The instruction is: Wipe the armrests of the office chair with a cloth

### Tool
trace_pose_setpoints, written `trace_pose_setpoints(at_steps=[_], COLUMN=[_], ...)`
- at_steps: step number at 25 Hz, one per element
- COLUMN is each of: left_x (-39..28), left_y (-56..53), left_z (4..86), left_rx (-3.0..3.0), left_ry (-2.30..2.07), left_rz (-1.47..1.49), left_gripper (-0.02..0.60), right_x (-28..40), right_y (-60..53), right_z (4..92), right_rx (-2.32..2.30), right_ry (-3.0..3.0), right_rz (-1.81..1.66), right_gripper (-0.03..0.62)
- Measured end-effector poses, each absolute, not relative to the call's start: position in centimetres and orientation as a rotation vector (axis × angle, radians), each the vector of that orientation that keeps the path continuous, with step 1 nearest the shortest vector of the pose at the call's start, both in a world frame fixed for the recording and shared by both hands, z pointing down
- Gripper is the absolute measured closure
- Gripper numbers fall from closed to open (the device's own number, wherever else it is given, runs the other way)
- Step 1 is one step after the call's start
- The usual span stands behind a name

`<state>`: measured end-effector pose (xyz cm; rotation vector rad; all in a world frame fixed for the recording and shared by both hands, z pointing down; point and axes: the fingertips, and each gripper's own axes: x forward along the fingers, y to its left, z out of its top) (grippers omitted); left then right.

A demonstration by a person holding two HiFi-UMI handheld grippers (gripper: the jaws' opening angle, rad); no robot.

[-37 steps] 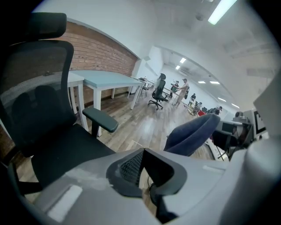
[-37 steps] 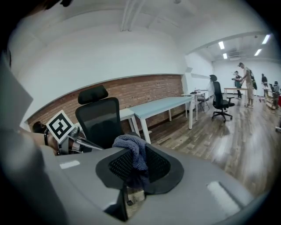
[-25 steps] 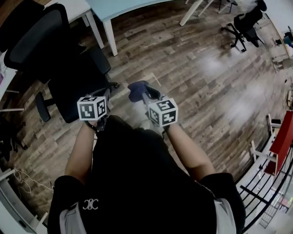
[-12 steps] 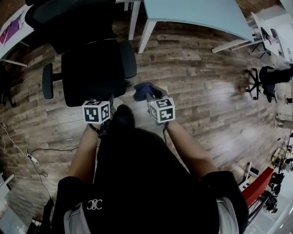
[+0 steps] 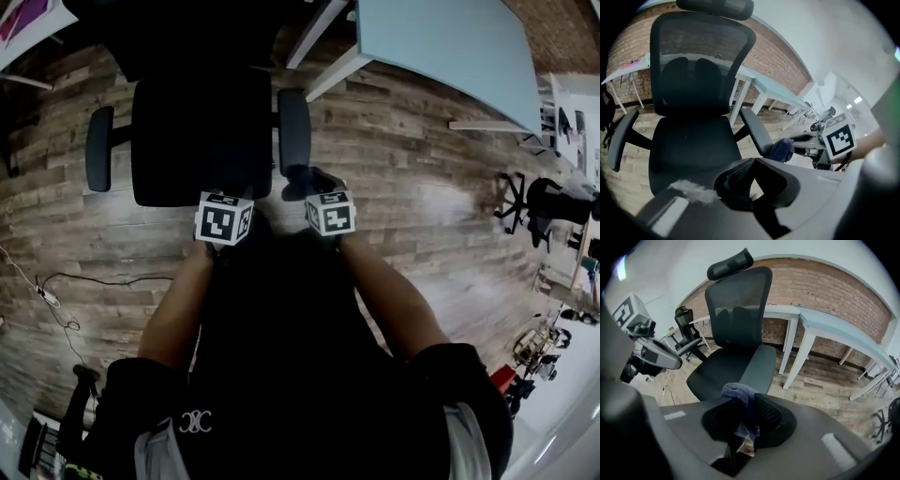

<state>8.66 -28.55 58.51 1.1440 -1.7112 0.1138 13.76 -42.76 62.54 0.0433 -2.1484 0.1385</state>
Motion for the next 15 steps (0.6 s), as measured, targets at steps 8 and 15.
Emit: trace_pose_setpoints(at_steps=[8, 15], left_x=[5.9, 4.2], left_y=[-25.0, -23.2], left_z=[59.9, 59.1], left_rx=[1.028, 0.940], left_ry=[-1.700, -1.761], left_rz=[0.059, 0.009], left_gripper=[0.577, 0.577], right_x=[9.1, 4.1], right_y=[-38.4, -38.6], right_z=[64.4, 63.9], right_rx=[-0.138, -0.228], right_ry=[-2.095, -2.098], right_rz=[0.009, -0.079], right_gripper=[0.530, 0.530])
